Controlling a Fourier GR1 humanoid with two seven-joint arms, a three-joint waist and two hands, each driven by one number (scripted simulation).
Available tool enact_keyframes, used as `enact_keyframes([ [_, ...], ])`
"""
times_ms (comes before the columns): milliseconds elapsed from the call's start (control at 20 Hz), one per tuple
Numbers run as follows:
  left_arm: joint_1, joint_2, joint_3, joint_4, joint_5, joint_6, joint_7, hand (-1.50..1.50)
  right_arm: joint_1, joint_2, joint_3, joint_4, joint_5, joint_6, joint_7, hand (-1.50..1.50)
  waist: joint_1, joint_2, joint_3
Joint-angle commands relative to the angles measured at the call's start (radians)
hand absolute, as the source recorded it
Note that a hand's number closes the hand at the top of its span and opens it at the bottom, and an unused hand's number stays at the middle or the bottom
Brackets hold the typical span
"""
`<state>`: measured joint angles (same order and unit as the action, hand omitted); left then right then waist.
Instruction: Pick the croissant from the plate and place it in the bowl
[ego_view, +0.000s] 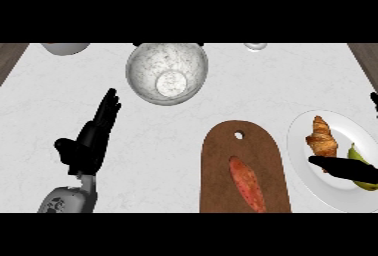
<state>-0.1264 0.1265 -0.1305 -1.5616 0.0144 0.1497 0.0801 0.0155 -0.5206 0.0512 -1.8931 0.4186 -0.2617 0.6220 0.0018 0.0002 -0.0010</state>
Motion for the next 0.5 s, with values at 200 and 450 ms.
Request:
enact_keyframes([
  [200,-0.031,-0.04,0.012,0.063,-0.038,0.0,-0.02,0.0,0.007,0.074,-0.031,0.081,-0.005,0.108,-0.023,-1.5,-0.004,0.0,0.001],
  [450,0.05,0.012,0.049,-0.08,-0.006,-0.057,0.026,0.0,0.058,0.125,-0.053,0.054,0.012,0.12,-0.093,-1.5,-0.001,-0.002,0.001],
])
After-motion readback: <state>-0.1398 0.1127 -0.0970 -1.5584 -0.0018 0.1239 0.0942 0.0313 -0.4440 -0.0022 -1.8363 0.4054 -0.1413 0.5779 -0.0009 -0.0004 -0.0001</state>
